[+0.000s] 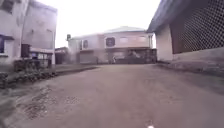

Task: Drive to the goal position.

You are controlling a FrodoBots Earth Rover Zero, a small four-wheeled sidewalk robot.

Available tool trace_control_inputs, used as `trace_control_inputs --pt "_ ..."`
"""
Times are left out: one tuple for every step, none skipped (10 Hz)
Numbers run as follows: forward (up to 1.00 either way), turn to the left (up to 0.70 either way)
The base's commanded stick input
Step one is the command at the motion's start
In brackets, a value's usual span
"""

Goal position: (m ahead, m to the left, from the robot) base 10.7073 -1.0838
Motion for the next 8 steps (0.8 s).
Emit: trace_control_inputs --pt "0.7 0.04" --pt "0.7 0.04" --pt "0.7 0.03" --pt "0.7 0.01" --pt "0.7 -0.19" --pt "0.7 0.02" --pt "0.7 0.08" --pt "0.7 0.06"
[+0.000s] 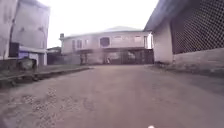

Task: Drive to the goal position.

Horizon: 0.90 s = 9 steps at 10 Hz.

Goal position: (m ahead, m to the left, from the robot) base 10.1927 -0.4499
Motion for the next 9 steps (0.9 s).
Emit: trace_control_inputs --pt "0.7 0.04" --pt "0.7 0.02" --pt "0.7 0.0" --pt "0.7 0.02" --pt "0.7 0.01" --pt "0.7 0.0" --pt "0.7 -0.21" --pt "0.7 -0.12" --pt "0.7 0.03"
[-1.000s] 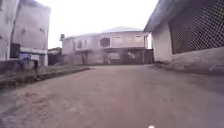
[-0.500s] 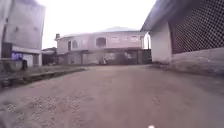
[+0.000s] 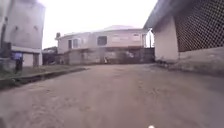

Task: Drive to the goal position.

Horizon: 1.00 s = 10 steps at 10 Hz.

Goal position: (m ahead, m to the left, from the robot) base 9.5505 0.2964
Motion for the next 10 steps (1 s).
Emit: trace_control_inputs --pt "0.7 0.14" --pt "0.7 0.08" --pt "0.7 0.06" --pt "0.7 0.06" --pt "0.7 0.05" --pt "0.7 0.05" --pt "0.7 0.04" --pt "0.7 0.02" --pt "0.7 0.0" --pt "0.7 0.0"
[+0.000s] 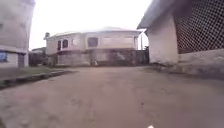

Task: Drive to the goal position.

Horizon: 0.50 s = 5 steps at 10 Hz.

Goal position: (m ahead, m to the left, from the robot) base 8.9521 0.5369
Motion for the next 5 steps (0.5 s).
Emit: trace_control_inputs --pt "0.7 0.0" --pt "0.7 0.0" --pt "0.7 0.0" --pt "0.7 0.0" --pt "0.7 0.0"
